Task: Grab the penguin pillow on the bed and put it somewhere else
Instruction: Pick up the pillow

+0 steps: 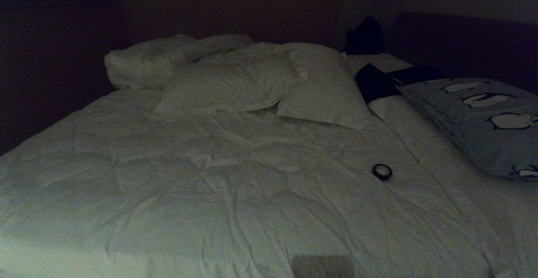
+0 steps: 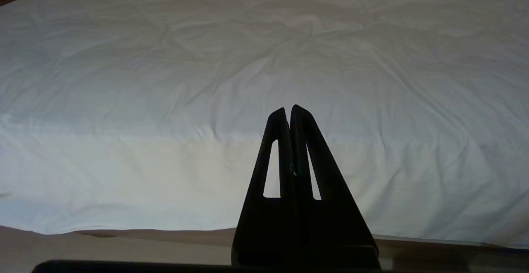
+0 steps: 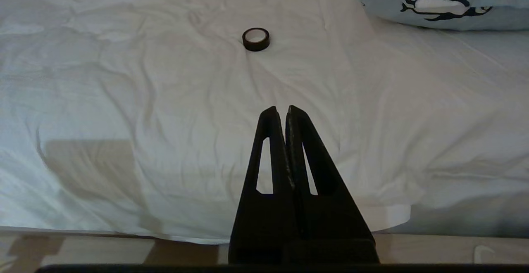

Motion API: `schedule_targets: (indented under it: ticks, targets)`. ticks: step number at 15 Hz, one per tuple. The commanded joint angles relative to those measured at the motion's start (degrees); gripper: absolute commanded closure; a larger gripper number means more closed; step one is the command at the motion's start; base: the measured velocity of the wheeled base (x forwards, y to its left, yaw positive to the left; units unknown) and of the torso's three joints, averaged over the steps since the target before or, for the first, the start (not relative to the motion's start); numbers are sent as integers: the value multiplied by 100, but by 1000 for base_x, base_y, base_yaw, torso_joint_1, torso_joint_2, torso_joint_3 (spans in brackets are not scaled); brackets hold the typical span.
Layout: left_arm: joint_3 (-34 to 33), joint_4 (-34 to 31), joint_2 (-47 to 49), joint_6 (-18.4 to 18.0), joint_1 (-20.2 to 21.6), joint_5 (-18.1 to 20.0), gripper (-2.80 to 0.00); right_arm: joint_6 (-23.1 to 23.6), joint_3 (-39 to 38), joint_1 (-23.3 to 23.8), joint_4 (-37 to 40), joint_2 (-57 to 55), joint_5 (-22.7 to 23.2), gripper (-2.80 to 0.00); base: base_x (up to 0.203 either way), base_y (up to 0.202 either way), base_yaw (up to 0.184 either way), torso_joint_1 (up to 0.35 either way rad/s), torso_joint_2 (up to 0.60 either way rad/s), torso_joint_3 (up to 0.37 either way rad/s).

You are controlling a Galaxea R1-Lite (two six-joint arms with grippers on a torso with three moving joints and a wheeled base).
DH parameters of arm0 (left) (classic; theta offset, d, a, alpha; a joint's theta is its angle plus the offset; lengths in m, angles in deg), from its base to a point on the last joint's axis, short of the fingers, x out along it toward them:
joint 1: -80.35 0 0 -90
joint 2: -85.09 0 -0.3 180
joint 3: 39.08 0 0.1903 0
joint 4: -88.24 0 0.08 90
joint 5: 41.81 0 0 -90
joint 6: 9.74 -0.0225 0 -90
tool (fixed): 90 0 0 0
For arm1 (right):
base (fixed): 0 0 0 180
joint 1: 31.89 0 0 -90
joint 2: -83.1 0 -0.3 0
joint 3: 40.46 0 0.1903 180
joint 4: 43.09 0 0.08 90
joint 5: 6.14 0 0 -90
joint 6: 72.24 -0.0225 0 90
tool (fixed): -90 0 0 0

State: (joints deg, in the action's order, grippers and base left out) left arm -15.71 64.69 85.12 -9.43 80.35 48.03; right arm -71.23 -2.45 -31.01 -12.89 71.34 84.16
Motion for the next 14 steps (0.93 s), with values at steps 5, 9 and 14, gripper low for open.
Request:
schedule_targets:
  ticks: [5, 9, 14]
  targets:
    - [-9, 1, -2, 4, 0, -2, 0, -123, 441, 0, -909, -1871, -2, 0, 0, 0, 0, 0, 0, 0]
    - [-9, 1, -2, 4, -8, -2, 0, -239, 1088, 0, -1261, -3025, 0, 0, 0, 0, 0, 0, 0, 0]
    - [-9, 1, -2, 4, 0, -2, 0, -317, 2227, 8, -1462, -4566, -59, 0, 0, 0, 0, 0, 0, 0]
